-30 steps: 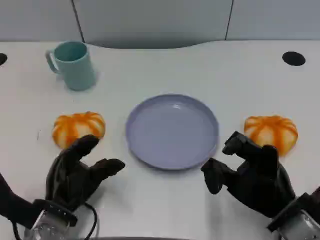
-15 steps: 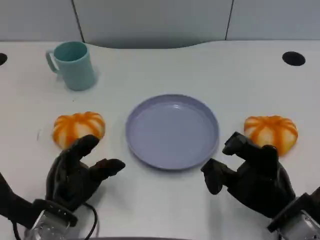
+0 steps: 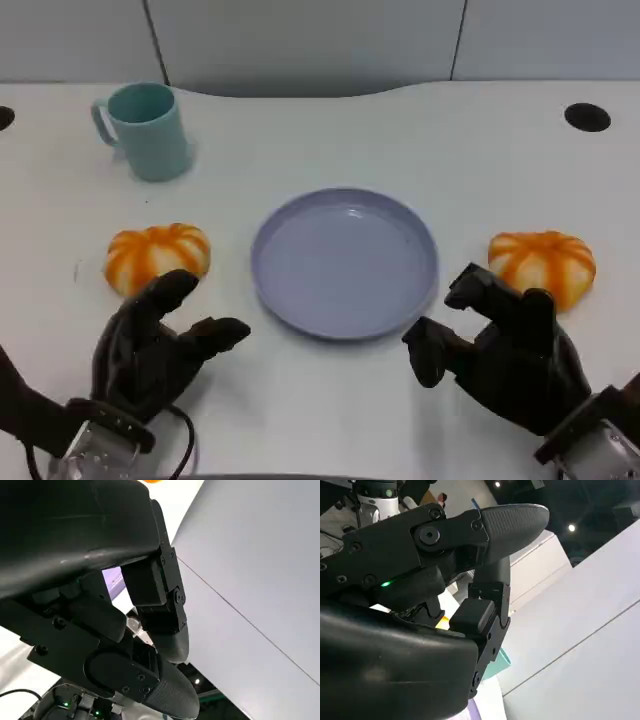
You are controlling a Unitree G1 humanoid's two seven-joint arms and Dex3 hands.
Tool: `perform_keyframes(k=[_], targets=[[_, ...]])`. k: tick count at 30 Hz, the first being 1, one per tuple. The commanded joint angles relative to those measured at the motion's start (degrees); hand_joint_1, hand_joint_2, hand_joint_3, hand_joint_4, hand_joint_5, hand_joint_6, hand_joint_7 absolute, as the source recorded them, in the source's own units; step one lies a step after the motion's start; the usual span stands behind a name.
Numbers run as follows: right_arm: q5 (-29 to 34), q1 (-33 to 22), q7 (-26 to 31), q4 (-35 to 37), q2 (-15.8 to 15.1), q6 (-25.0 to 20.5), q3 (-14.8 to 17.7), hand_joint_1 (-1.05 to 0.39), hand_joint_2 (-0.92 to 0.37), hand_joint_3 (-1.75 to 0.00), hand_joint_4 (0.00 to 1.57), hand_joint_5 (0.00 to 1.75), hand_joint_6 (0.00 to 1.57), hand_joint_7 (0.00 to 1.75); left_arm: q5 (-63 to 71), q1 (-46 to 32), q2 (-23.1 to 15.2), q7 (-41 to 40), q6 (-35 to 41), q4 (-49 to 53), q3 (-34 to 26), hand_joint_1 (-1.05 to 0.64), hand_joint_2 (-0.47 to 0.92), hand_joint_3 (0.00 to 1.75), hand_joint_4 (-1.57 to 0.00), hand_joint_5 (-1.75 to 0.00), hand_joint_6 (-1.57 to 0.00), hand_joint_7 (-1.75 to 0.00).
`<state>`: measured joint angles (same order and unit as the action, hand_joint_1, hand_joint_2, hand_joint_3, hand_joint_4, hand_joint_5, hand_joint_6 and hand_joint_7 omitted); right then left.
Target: Grasp the bread from the table and place it into the plate.
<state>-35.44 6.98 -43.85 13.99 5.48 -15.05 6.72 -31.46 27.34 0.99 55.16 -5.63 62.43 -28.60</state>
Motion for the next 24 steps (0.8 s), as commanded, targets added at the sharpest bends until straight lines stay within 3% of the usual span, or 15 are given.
perform_keyframes(k=[1, 5, 9, 15, 17, 22, 24], targets=[[-0.14, 0.84, 0.27, 0.48, 0.02, 1.56, 0.59, -0.82, -0.92, -0.22, 0.92, 1.50, 0.89, 0.94, 0.52, -0.61, -0.13, -1.66, -6.77, -1.64, -0.10, -1.05, 0.71, 0.01, -1.57, -0.07, -1.49, -0.01], [-0.01, 2.34, -1.18, 3.43, 0.44, 4.19, 1.06, -0.80, -0.92, -0.28, 0.90, 1.49, 0.87, 0.95, 1.31, -0.02, 0.06, -2.74, -15.51, -1.96, -0.01, -1.05, 0.73, 0.02, -1.57, -0.07, -1.47, 0.00], [-0.17, 3.79, -2.30, 6.94, 1.26, 6.63, 1.65, -0.80, -0.92, -0.27, 0.91, 1.50, 0.86, 0.96, 7.41, 0.37, -2.13, -8.68, -23.48, -2.65, 3.47, -1.05, 0.76, 0.02, -1.57, -0.10, -1.49, -0.01], [0.10, 5.50, -3.96, 10.22, 0.99, 7.97, 1.83, -0.81, -0.92, -0.27, 0.91, 1.49, 0.86, 0.96, 29.24, 2.85, -10.19, -31.14, -42.21, -1.53, 12.92, -1.05, 0.85, 0.04, -1.46, -0.05, -1.34, 0.00], [0.03, 5.48, -3.50, 10.40, 1.26, 7.97, 2.06, -0.81, -0.92, -0.24, 0.92, 1.47, 0.87, 0.94, 37.79, 3.76, -13.50, -40.73, -45.65, -0.15, 16.73, -1.05, 0.91, 0.06, -1.34, -0.01, -1.19, 0.00], [-0.50, 5.69, -4.86, 11.57, 1.54, 8.80, 2.59, -0.78, -0.92, -0.28, 0.90, 1.45, 0.85, 0.92, 55.59, 7.28, -19.90, -63.54, -44.99, 2.96, 26.70, -1.05, 0.92, 0.20, -1.12, 0.00, -0.92, 0.00], [-0.59, 6.01, -5.72, 12.18, 1.21, 8.64, 2.74, -0.77, -0.92, -0.29, 0.88, 1.44, 0.83, 0.90, 59.02, 8.84, -20.99, -69.17, -44.13, 4.57, 29.48, -1.05, 0.92, 0.25, -0.95, 0.00, -0.77, 0.00]])
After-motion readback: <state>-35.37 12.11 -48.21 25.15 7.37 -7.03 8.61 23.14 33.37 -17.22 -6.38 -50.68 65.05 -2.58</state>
